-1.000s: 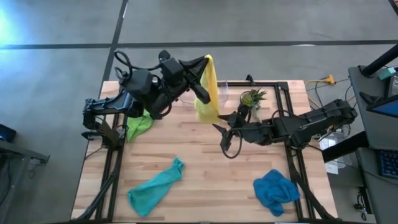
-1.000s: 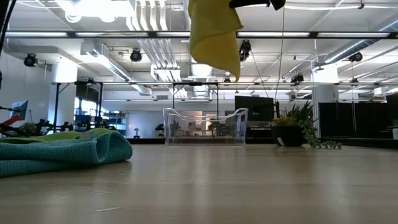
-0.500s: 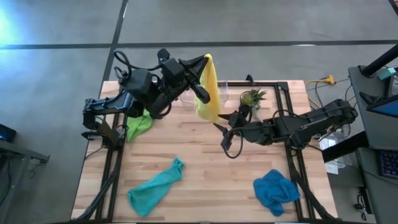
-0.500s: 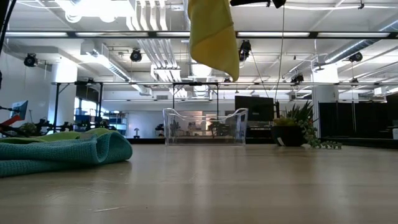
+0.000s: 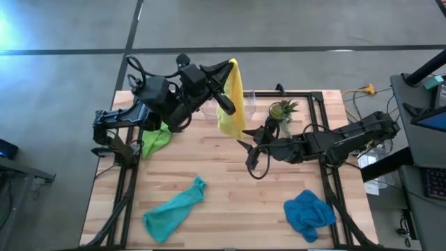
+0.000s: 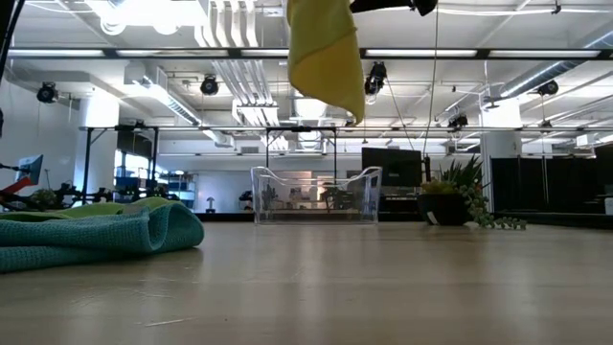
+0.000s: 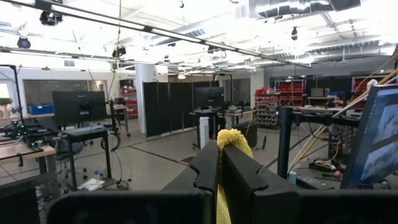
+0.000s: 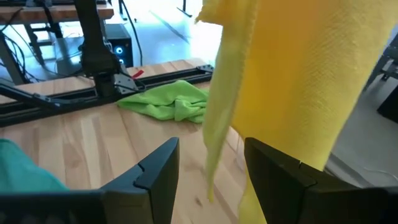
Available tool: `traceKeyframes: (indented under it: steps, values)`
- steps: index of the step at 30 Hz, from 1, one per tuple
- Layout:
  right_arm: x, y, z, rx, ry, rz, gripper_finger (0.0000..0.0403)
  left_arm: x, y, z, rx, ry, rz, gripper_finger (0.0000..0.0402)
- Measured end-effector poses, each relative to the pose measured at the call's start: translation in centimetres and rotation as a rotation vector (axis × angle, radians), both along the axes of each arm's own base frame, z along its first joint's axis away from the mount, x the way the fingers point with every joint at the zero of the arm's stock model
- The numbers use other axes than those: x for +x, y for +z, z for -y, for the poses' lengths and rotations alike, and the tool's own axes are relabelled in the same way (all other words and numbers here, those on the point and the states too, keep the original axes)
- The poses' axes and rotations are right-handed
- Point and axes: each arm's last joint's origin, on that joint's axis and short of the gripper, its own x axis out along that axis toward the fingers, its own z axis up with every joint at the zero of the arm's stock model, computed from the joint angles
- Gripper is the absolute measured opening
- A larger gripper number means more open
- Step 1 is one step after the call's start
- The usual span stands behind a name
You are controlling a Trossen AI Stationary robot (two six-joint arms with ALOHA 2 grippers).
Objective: Fold microfiber towels
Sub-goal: Prepare the yellow microfiber towel
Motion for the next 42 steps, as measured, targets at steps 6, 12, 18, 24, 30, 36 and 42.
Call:
traceKeyframes:
  steps: [6,12,18,24,30,36,42]
  values:
    - [0.3,-0.2,0.5,0.009,-0.021,0.000,0.0177,-0.1,0.3,0.0,0.002,-0.014,0.039,0.0000]
    - [0.8,-0.7,1.6,0.079,-0.008,-0.013,0.0120,-0.1,0.4,0.0,0.005,-0.023,0.044,0.0000]
    - [0.2,-0.2,1.8,0.071,0.021,-0.019,0.0017,-0.1,0.3,0.0,0.013,-0.019,0.035,0.0000]
    - [-3.6,1.8,2.6,0.097,-0.010,-0.106,0.0009,-1.2,0.6,-0.1,0.046,0.001,-0.044,0.0000]
    - [-9.7,5.6,3.9,0.122,-0.029,-0.116,0.0009,-2.6,0.1,-0.2,0.007,-0.019,-0.149,0.0000]
    - [-15.3,9.7,5.5,0.134,-0.046,-0.045,0.0009,-2.0,-1.7,0.1,-0.034,-0.154,-0.275,0.0000]
    - [-18.4,12.4,6.3,0.117,-0.066,-0.091,0.0009,-1.8,-2.9,0.3,-0.058,-0.179,-0.380,0.0000]
